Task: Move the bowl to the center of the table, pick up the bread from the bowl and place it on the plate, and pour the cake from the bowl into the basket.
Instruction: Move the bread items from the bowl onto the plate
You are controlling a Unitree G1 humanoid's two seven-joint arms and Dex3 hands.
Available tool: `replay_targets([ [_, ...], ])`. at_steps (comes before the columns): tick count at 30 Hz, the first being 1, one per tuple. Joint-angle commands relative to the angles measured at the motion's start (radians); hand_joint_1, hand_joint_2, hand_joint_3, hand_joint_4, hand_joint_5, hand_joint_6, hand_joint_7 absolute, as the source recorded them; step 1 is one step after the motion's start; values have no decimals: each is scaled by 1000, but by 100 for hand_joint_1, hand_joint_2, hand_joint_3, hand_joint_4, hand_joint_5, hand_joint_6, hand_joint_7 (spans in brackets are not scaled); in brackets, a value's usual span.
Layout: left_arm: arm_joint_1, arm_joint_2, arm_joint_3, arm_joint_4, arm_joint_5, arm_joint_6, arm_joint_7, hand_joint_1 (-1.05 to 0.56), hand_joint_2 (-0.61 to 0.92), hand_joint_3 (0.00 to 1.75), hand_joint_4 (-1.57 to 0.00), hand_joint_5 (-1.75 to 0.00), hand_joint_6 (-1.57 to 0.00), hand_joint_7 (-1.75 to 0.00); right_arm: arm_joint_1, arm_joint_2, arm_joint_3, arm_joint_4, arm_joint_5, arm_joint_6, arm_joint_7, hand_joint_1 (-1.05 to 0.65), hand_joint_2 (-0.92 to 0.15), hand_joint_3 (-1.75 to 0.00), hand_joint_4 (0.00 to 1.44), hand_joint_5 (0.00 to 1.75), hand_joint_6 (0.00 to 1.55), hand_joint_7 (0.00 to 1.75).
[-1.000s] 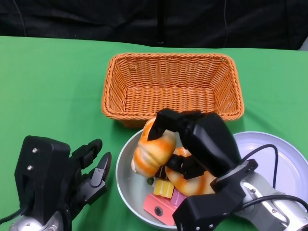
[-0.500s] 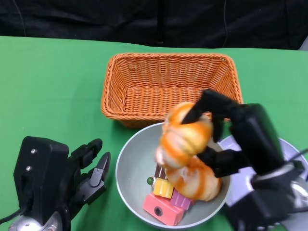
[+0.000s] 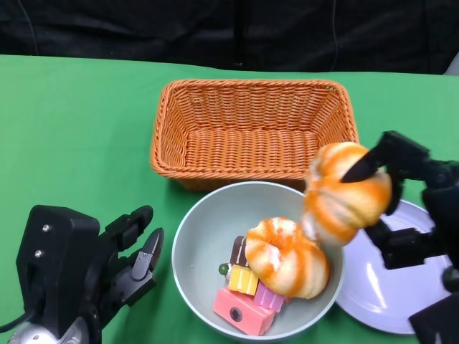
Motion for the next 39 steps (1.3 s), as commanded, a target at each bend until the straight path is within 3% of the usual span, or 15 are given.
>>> replay_targets([
  [1, 9, 18, 9, -12, 9, -16, -7, -73, 92, 65, 0, -36, -16, -2, 13, -13, -32, 9, 12, -5, 1, -6, -13, -173, 99, 175, 85, 153],
  [3, 10, 18, 8, -12, 9, -17, -7, -73, 92, 65, 0, -37, -16, -2, 13, -10, -37, 11, 9, -6, 4, -6, -13, -173, 99, 175, 85, 153],
  [7, 7, 24, 8, -9, 7, -10, -12, -73, 92, 65, 0, -36, -16, -2, 14, -38, -96, 111, -72, -10, -90, -10, -14, -168, 100, 175, 84, 157],
  [17, 6, 23, 9, -4, 2, -11, -12, -72, 92, 65, 0, -37, -16, -1, -1, -37, -101, 144, -89, -21, -118, -9, -16, -167, 99, 175, 80, 162],
  [23, 6, 25, 7, -3, 3, -12, -13, -72, 92, 65, 0, -37, -16, -1, 11, -39, -95, 126, -83, 52, -73, -13, -21, -160, 97, 175, 78, 164],
  [26, 11, 31, 8, -9, 1, -12, -19, -73, 92, 64, 0, -37, -15, -1, 0, -60, -78, 199, -192, 124, -119, -13, -23, -155, 96, 175, 76, 166],
  [29, 14, 33, 7, -14, 3, -7, -21, -74, 92, 64, 0, -37, -15, -1, 1, -65, -68, 210, -219, 149, -132, -11, -25, -148, 95, 175, 74, 166],
  [36, 13, 34, 12, -21, -1, 5, -21, -73, 92, 64, 0, -39, -16, -1, 11, -87, -39, 172, -213, 241, -31, -13, -30, -147, 95, 175, 72, 173],
  [38, 14, 34, 14, -22, -3, 5, -22, -73, 92, 63, 0, -38, -16, -1, 11, -99, -27, 157, -200, 284, 33, -14, -29, -148, 92, 173, 74, 162],
  [39, 14, 34, 14, -22, -3, 5, -23, -73, 92, 63, 0, -37, -16, -1, 11, -103, -23, 151, -190, 300, 61, -14, -30, -144, 88, 168, 78, 143],
])
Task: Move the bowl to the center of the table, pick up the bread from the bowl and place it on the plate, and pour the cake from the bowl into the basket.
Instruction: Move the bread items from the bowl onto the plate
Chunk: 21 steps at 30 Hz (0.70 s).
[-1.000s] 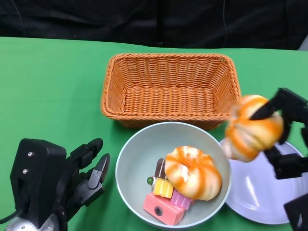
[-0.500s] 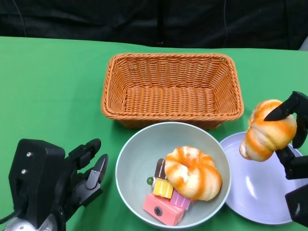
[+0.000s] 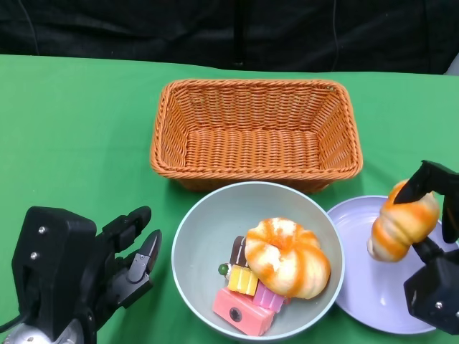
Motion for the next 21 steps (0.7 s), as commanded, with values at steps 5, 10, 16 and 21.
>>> replay_targets([
  [5, 8, 16, 12, -13, -1, 3, -10, -73, 92, 64, 0, -36, -16, -1, 8, -50, 21, -53, 67, 87, 171, -19, -47, -90, 74, 93, 82, 38],
  [10, 8, 17, 15, -16, -3, 9, -9, -73, 92, 64, 0, -35, -16, -1, 55, -145, 47, -236, 6, 205, 370, -51, -79, -34, 23, 66, 45, 10],
  [16, 7, 20, 18, -15, -4, 12, -13, -73, 92, 63, 0, -35, -16, -1, 141, -199, 55, -449, -82, 304, 486, -68, -92, -10, 9, 62, 35, 4],
  [21, 2, 22, 20, -8, -2, 10, -17, -73, 92, 63, 0, -34, -16, -1, 189, -194, 49, -546, -109, 341, 512, -69, -92, -9, 10, 61, 35, 3],
])
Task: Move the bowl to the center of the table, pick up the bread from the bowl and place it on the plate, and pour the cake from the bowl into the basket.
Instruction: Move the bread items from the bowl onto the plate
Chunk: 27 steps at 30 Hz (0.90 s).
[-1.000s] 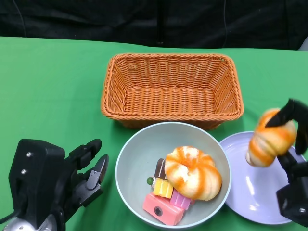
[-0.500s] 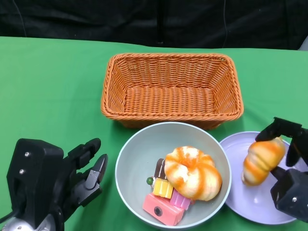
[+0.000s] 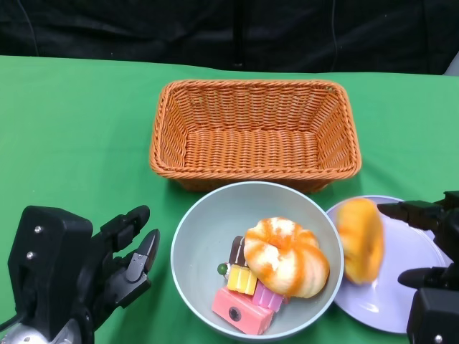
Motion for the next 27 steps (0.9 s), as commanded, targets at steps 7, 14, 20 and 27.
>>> replay_targets([
  [7, 0, 19, 10, 1, 4, 3, -6, -74, 92, 63, 0, -36, -17, -1, 55, 7, -21, -131, -23, 5, -25, -75, -92, -10, 1, 56, 24, 0],
  [14, 3, 20, 9, -5, 1, 8, -9, -73, 92, 63, 0, -36, -16, 0, 41, 61, 0, -168, 53, -83, -84, -70, -92, -18, 6, 62, 26, 1],
  [20, 3, 17, 6, -4, 4, 2, -9, -73, 92, 63, 0, -37, -17, -1, -14, 114, 73, -172, 51, -97, -68, -65, -92, -14, 8, 69, 32, 4],
  [27, 1, 14, -1, -11, 8, 10, -6, -74, 92, 62, 0, -37, -18, -1, -73, 155, 155, -147, 20, -82, -38, -64, -92, -13, 11, 74, 35, 5],
])
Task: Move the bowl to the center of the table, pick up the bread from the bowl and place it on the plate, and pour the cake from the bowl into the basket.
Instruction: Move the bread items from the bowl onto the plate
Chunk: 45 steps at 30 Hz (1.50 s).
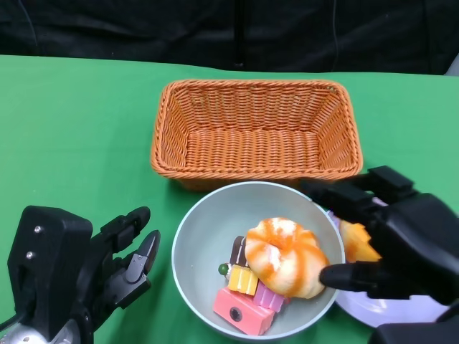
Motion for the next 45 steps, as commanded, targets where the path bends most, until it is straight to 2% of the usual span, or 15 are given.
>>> replay_targets([
  [1, 1, 12, -3, -11, 8, 3, 0, -74, 92, 62, 0, -37, -17, -1, -32, 15, 31, 23, -18, 11, 8, -64, -92, -13, 11, 75, 36, 6],
  [6, 1, 8, -10, -16, 11, -1, 2, -74, 92, 62, 0, -37, -17, -1, -79, 40, 95, 102, -56, 9, 1, -65, -92, -11, 11, 78, 38, 6],
  [11, 2, 7, -16, -21, 18, 1, 9, -74, 92, 63, 0, -38, -17, -1, -123, 41, 145, 206, -88, -17, -16, -66, -92, -12, 10, 79, 38, 6],
  [18, 1, -1, -22, -30, 31, 4, 17, -73, 92, 64, 0, -34, -16, 0, -165, 37, 192, 294, -139, -15, -14, -70, -92, -17, 11, 78, 37, 5],
  [22, 2, -8, -23, -35, 40, 6, 23, -73, 92, 66, 0, -29, -14, 0, -186, 25, 216, 338, -155, -19, 2, -71, -92, -15, 12, 75, 38, 5],
  [27, 4, -11, -28, -28, 49, -13, 23, -73, 92, 66, -1, -26, -15, -1, -212, 39, 247, 416, -167, -32, -30, -68, -92, -9, 17, 72, 44, 6],
  [30, 6, -12, -32, -33, 52, -13, 23, -73, 92, 66, -1, -27, -15, -1, -222, 62, 250, 486, -147, -80, -123, -49, -91, -4, 38, 72, 61, 11],
  [31, 7, -12, -33, -35, 52, -13, 22, -73, 92, 66, 0, -27, -15, -1, -226, 71, 249, 513, -138, -102, -160, -38, -90, -3, 56, 85, 75, 16],
  [34, 6, -17, -35, -38, 54, -4, 25, -74, 92, 66, 0, -27, -15, -1, -240, 93, 245, 591, -107, -151, -237, -21, -90, -4, 79, 126, 101, 24],
  [37, 3, -23, -35, -42, 54, 1, 29, -74, 92, 66, 0, -26, -15, -1, -260, 93, 248, 654, -90, -194, -281, -17, -91, -6, 89, 141, 114, 29],
  [38, 2, -24, -36, -42, 55, 2, 30, -74, 92, 66, 0, -25, -15, 0, -267, 91, 250, 673, -90, -210, -300, -15, -85, -24, 92, 150, 117, 40],
  [39, 2, -25, -36, -43, 56, 3, 31, -74, 92, 66, 0, -25, -15, 0, -272, 89, 251, 687, -90, -223, -315, -15, -68, -64, 95, 162, 114, 64],
  [40, 1, -25, -37, -44, 57, 4, 31, -74, 92, 66, 0, -25, -15, 0, -276, 87, 252, 696, -95, -231, -333, -16, -53, -101, 99, 169, 105, 95],
  [43, 1, -23, -36, -46, 58, 6, 30, -74, 92, 67, 0, -25, -15, 0, -277, 94, 246, 716, -99, -266, -413, -16, -36, -134, 106, 174, 86, 156],
  [45, 2, -20, -36, -45, 59, -1, 26, -74, 92, 67, 0, -25, -15, 0, -276, 99, 241, 719, -91, -285, -448, -16, -34, -140, 106, 174, 81, 169],
])
